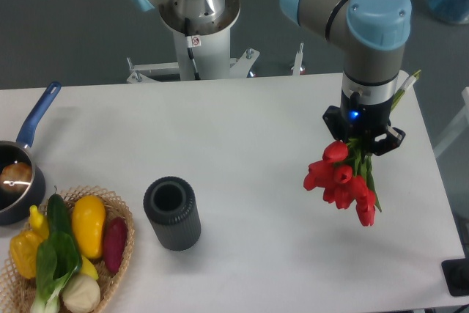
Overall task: Insert the flowers into the vase
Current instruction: 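Carry the red tulip bunch with the gripper toward the gray vase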
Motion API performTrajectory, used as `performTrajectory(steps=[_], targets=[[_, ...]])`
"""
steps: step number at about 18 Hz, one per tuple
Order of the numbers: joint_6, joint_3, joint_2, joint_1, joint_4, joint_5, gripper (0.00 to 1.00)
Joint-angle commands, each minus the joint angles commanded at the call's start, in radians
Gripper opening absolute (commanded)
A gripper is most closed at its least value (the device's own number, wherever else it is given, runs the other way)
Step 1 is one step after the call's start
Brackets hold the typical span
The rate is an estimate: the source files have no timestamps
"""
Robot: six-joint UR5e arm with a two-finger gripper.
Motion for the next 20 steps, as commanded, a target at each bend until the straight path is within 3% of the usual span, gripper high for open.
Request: performTrajectory(steps=[10, 12, 16, 20], targets=[[-0.024, 0.0, 0.002, -0.008, 0.012, -0.02, 0.06], [-0.063, 0.0, 0.006, -0.005, 0.02, -0.101, 0.05], [-0.201, -0.017, 0.04, -0.006, 0.13, -0.262, 0.05], [-0.296, -0.028, 0.061, -0.021, 0.166, -0.385, 0.05]])
